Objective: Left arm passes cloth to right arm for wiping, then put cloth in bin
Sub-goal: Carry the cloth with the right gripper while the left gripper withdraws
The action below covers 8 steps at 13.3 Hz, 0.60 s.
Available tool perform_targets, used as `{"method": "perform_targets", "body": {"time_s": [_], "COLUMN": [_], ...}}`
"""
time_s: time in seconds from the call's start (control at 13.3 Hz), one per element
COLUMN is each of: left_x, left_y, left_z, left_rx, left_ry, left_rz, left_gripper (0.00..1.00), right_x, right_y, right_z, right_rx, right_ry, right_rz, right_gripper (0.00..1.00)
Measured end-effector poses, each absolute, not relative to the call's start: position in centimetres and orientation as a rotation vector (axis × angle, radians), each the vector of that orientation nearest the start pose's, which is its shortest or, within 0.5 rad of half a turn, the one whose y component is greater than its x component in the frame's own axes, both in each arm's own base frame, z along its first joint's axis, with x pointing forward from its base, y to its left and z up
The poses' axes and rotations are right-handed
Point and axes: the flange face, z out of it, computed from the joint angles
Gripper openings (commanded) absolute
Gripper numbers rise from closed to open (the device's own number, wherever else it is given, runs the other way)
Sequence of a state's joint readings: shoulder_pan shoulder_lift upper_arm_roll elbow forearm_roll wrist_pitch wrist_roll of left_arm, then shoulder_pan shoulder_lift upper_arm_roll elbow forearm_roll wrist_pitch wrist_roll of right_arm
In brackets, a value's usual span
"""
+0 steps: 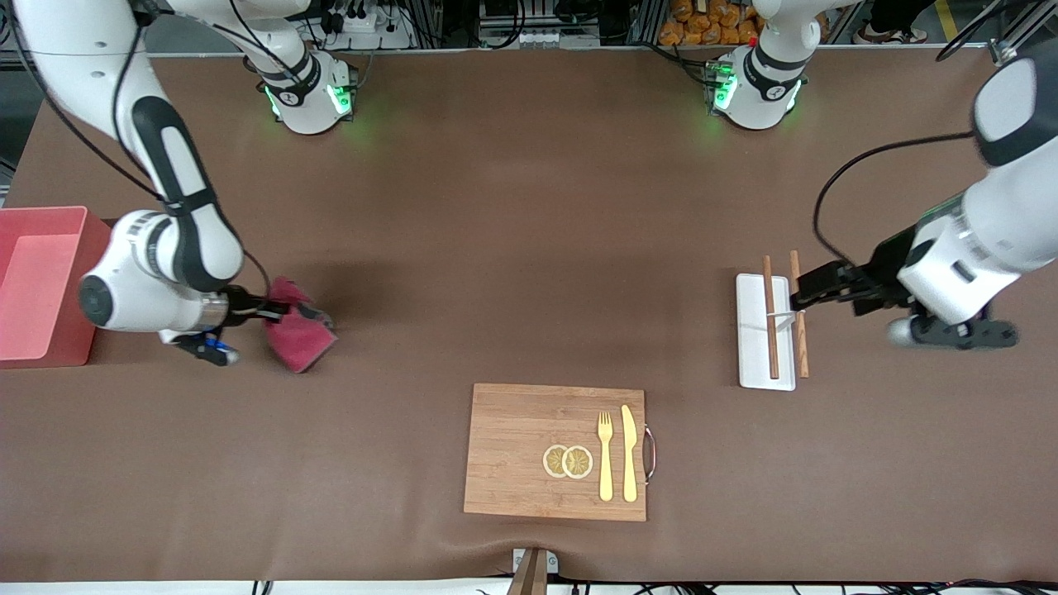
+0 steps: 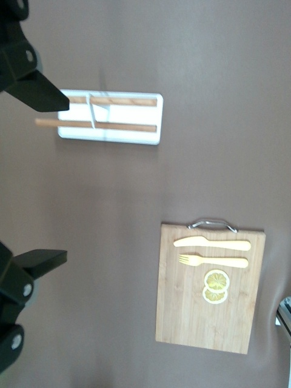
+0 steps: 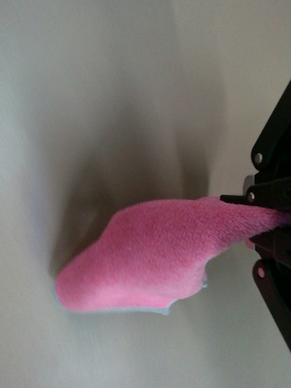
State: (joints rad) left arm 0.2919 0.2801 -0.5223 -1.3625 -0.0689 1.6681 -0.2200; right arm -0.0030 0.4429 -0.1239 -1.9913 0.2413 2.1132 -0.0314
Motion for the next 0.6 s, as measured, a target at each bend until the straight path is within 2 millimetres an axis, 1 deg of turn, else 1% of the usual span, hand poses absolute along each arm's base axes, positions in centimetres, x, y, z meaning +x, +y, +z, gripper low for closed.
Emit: {"method": "perform_targets", "body": {"time_s": [0.15,0.23,0.38,0.45,0.53,0.6], "left_x": [61.2,60.4,58.9,58.1,57.0,55.9], "left_y": [-10.4,-10.2,-10.0,-9.7,-9.2,-8.5], "left_z": [60.7,61.4,62.8,63.7,64.8,66.0], "left_rx": [-3.298,-3.247,-3.176,-3.15,-3.131,-3.123], "left_ry": [-0.017,-0.003,0.078,0.132,0.181,0.213], "left_rz": [-0.02,-0.01,0.004,0.013,0.024,0.027], "left_gripper": [1.0,1.0,1.0,1.0,1.0,1.0], "right_x": [56.9,56.9,57.1,57.3,57.7,58.0], "right_y": [-13.0,-16.0,-21.0,-22.8,-23.9,-24.3], "right_z": [22.8,23.7,25.7,26.7,27.8,28.4], "right_rx": [-2.974,-3.006,-3.102,-3.138,-3.163,-3.181], "right_ry": [0.112,0.02,-0.144,-0.222,-0.281,-0.317], "right_rz": [0.382,0.358,0.344,0.331,0.315,0.305], "right_gripper": [0.0,0.0,0.0,0.0,0.0,0.0]}}
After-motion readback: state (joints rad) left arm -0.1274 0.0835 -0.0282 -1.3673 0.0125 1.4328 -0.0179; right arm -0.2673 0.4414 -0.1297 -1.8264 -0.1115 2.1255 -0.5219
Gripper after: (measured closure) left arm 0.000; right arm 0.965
